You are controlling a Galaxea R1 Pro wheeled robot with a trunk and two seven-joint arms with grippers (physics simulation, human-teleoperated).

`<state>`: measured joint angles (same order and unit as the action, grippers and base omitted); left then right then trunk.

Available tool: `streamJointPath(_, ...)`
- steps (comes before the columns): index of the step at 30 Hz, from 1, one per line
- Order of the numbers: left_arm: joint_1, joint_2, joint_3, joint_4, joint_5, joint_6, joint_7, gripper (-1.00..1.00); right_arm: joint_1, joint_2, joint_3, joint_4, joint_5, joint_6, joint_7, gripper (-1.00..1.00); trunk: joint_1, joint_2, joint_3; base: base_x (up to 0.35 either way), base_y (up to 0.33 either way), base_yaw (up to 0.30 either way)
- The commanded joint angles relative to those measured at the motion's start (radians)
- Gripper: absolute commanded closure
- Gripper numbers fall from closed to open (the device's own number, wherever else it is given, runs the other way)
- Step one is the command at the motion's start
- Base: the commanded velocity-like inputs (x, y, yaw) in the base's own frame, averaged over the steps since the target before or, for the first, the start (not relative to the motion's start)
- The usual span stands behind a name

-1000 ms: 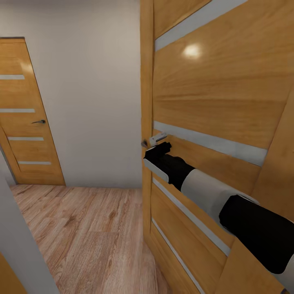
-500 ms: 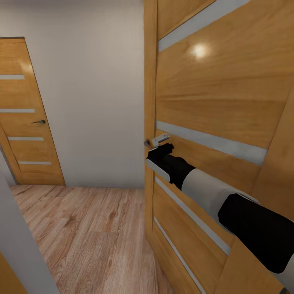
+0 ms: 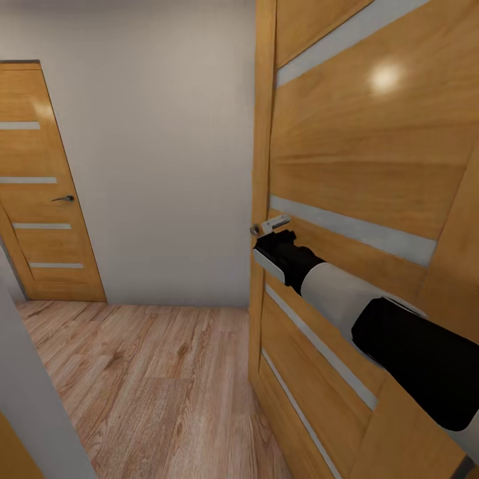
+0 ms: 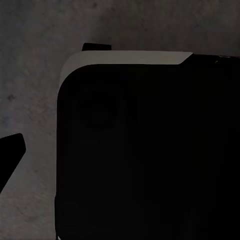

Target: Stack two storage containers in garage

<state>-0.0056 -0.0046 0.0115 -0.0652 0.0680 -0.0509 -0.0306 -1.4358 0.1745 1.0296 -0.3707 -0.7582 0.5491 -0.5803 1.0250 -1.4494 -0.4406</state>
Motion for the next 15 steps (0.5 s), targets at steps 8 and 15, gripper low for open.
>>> streamJointPath(8, -0.001, 0.000, 0.001, 0.001, 0.007, -0.003, -0.003, -1.00, -0.002, 0.000, 0.007, -0.007, -0.007, 0.003, -0.005, -1.00, 0.000, -0.001, -0.001, 0.000, 0.000, 0.000)
streamJointPath(15, -0.001, 0.000, 0.001, 0.001, 0.007, -0.003, -0.005, -1.00, -0.002, 0.000, 0.007, -0.021, -0.007, 0.008, -0.004, -1.00, 0.000, -0.001, -0.001, 0.000, 0.000, 0.000)
